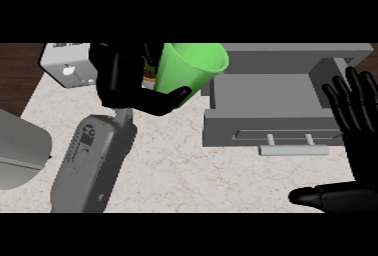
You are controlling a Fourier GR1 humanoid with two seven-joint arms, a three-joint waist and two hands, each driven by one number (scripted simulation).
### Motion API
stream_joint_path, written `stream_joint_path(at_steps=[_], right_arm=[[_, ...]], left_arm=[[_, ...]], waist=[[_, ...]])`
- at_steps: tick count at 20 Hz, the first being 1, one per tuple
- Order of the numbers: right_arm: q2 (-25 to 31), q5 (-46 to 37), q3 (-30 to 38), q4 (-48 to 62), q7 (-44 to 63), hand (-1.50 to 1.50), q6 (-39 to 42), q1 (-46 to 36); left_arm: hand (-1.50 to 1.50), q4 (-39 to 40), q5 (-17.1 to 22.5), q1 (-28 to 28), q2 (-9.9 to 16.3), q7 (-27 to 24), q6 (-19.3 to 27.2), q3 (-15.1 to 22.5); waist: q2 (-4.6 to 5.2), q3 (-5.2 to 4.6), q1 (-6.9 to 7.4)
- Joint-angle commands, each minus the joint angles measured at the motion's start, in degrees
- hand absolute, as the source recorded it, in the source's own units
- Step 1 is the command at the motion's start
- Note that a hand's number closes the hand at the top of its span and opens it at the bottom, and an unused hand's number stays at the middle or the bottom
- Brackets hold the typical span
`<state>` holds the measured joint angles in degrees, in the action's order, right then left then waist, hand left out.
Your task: Pick up the cup, place it into the drawer and close the drawer
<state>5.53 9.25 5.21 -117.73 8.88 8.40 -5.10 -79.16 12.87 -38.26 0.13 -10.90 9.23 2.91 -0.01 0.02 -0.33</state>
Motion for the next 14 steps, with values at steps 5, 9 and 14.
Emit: stream_joint_path(at_steps=[5,9,14], right_arm=[[-1.7,-1.2,-2.0,-0.2,-2.5,-1.5,0.7,3.8],[-1.1,-1.0,-1.6,-2.3,-0.1,-1.5,-0.4,1.4],[0.3,0.5,-0.4,-0.5,1.4,-1.5,0.5,-0.1]], left_arm=[[1.5,15.9,-0.1,-13.5,-0.1,-1.1,0.9,-2.6],[1.5,19.2,0.6,-17.9,-0.1,-0.3,6.5,3.1],[1.5,28.1,2.6,-24.9,-0.1,-0.5,8.8,3.0]], waist=[[0.22,-0.01,-0.73],[0.13,-0.01,-0.71],[0.22,0.0,-0.94]])
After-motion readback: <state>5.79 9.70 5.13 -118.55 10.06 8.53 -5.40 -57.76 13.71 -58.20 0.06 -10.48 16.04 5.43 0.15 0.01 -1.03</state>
